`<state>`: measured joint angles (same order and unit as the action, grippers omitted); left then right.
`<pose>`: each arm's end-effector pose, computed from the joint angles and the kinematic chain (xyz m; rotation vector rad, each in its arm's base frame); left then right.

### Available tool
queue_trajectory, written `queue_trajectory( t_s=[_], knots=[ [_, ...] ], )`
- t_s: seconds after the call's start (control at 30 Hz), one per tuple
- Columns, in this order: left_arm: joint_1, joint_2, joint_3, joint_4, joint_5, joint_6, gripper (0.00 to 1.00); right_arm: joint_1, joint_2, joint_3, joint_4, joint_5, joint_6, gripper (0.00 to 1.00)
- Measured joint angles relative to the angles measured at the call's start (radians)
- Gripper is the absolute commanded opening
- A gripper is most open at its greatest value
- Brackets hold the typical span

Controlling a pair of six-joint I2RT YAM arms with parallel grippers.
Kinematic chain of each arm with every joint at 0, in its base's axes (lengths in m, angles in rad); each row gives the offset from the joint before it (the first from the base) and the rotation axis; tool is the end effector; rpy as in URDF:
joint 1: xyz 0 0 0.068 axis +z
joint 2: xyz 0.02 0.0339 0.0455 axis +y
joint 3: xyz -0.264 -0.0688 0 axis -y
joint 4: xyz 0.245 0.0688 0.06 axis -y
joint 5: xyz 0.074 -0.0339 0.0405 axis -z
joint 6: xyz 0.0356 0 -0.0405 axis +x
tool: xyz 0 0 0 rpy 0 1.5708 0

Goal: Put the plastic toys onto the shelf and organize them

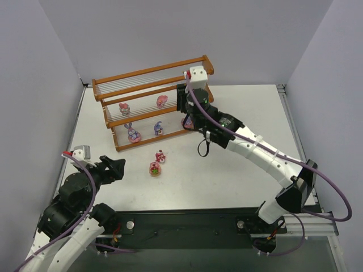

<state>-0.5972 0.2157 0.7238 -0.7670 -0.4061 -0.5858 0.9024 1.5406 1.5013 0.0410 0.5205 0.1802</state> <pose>0.0494 -0.0166 0.3143 -0.2766 1.8122 -0.4676 0.2395 0.2748 0.4279 -0.1591 1.5784 0.4413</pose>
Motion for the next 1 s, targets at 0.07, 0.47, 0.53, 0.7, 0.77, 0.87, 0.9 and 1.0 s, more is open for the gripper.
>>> queue_trajectory(
  t_s=[0.07, 0.47, 0.53, 0.7, 0.77, 0.87, 0.9, 1.0],
  knots=[
    [0.0, 0.01, 0.0, 0.0, 0.006, 0.004, 0.88, -0.037, 0.028, 0.095, -0.016, -0.019, -0.031, 0.0],
    [0.0, 0.027, -0.01, 0.007, 0.055, 0.029, 0.88, -0.268, 0.311, 0.507, -0.112, -0.265, -0.131, 0.0],
    [0.0, 0.03, -0.01, 0.008, 0.065, 0.032, 0.88, -0.292, 0.351, 0.537, -0.124, -0.291, -0.142, 0.0],
    [0.0, 0.035, -0.011, 0.008, 0.078, 0.042, 0.88, -0.327, 0.438, 0.633, -0.144, -0.346, -0.18, 0.0],
    [-0.002, 0.036, -0.011, 0.009, 0.081, 0.044, 0.88, -0.341, 0.462, 0.662, -0.143, -0.37, -0.186, 0.0],
    [-0.004, 0.037, -0.011, 0.01, 0.082, 0.045, 0.88, -0.359, 0.476, 0.678, -0.143, -0.407, -0.19, 0.0],
    [-0.004, 0.037, -0.011, 0.01, 0.083, 0.045, 0.88, -0.366, 0.48, 0.683, -0.142, -0.418, -0.192, 0.0],
    [-0.004, 0.037, -0.011, 0.011, 0.085, 0.045, 0.88, -0.386, 0.494, 0.691, -0.142, -0.447, -0.204, 0.01]
  ],
)
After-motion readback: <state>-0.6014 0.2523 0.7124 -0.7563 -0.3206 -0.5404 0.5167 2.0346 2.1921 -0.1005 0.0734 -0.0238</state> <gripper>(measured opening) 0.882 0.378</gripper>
